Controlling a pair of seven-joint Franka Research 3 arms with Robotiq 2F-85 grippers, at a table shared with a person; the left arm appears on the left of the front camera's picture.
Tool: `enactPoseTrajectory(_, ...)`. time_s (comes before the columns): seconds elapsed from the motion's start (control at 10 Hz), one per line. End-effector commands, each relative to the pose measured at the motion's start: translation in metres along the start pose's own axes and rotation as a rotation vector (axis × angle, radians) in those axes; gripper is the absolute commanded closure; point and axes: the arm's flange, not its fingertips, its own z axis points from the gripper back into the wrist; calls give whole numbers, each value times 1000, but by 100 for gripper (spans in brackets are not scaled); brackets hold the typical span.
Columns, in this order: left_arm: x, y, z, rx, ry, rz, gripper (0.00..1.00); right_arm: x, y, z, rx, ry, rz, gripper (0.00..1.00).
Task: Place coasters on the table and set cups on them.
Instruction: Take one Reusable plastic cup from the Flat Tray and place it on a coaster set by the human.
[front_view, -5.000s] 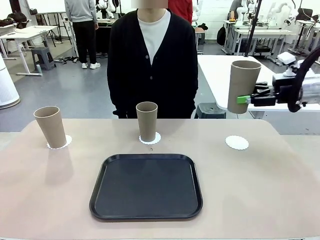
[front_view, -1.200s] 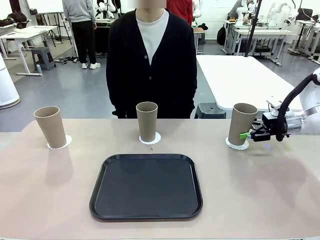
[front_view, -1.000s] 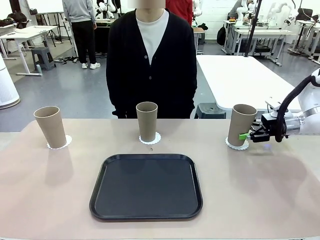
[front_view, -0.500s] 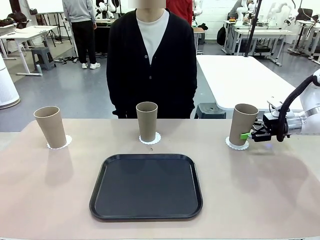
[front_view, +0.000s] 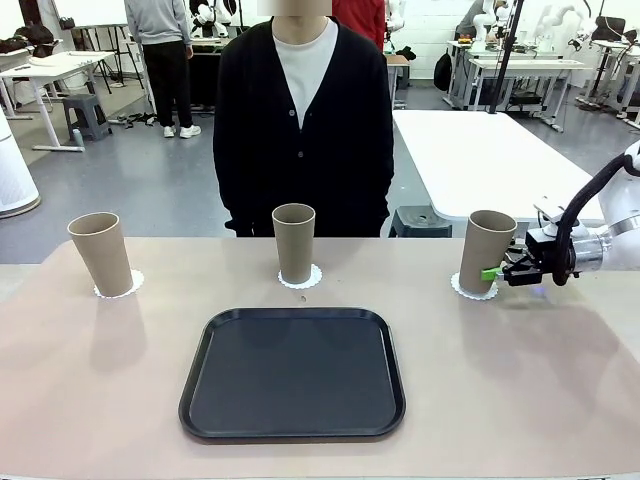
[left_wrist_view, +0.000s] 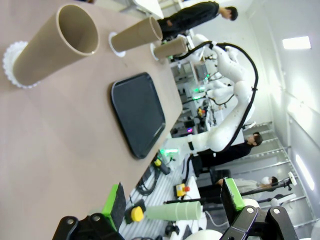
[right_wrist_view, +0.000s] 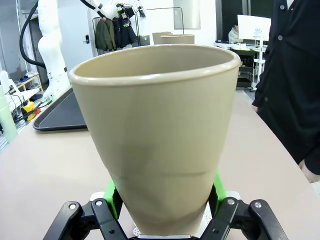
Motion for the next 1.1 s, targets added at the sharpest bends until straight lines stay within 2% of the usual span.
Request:
enactPoseTrajectory(0.0,-1,-2,1,0,-7,-3,0,0,-8,5,20,17,-9,19)
enactPoseTrajectory(0.6,-1,-2,1,0,-7,-3,0,-4,-11,8,30,30,-48,19)
enactPoseTrajectory(0.7,-1,-2,1,0,-7,-3,0,-4,-11,8,36,27,-60,0)
enactPoseTrajectory(1.0,-1,-2,1,0,-7,-3,0,-2,-10,8,31,39,-73,0)
